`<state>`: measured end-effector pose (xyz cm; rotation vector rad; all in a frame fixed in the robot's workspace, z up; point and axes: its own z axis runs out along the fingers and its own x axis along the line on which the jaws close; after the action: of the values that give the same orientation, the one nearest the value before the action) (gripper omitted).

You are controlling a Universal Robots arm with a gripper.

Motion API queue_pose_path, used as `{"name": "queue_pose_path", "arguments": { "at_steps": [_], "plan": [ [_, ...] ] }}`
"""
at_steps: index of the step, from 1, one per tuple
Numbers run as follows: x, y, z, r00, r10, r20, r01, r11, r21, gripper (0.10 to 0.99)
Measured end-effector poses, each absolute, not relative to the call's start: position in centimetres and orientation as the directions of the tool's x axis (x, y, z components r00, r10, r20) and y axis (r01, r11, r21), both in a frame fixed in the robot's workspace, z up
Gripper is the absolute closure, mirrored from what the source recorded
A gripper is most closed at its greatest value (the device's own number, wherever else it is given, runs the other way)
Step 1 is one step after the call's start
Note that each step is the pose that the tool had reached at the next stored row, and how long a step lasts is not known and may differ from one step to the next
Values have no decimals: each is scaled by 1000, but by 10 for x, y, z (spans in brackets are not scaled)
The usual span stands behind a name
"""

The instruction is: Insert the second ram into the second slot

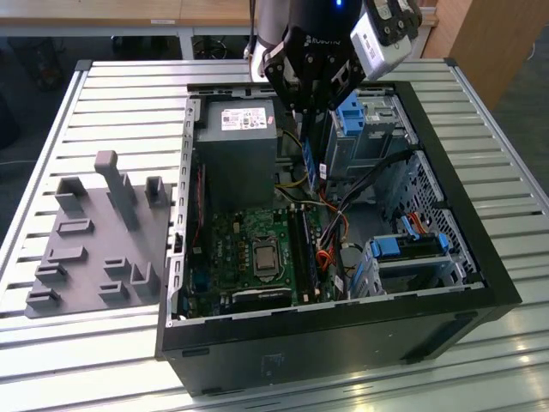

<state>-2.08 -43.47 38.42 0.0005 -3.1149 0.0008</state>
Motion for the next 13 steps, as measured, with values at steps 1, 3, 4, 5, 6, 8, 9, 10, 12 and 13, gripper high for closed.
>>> {"name": "queue_pose_path", "arguments": {
  "at_steps": [1,3,4,5,6,8,9,10,12,13],
  "plan": [
    [-21,-436,384,-1000,0,27,0,1000,0,949],
    [-21,-438,384,-1000,0,27,0,1000,-1,949],
    [-21,-438,383,-1000,3,27,3,1000,0,949],
    [-21,-439,383,-1000,9,27,9,1000,-1,949],
    [-21,-439,383,-999,18,27,18,1000,-1,949],
    [-21,-439,382,-999,42,27,42,999,-2,949],
    [-21,-439,382,-998,55,27,55,999,-2,949],
    [-21,-439,382,-998,60,27,60,998,-2,949],
    [-21,-439,381,-998,61,27,61,998,-1,949],
    [-21,-439,381,-998,61,27,61,998,-2,949]
  ]
}}
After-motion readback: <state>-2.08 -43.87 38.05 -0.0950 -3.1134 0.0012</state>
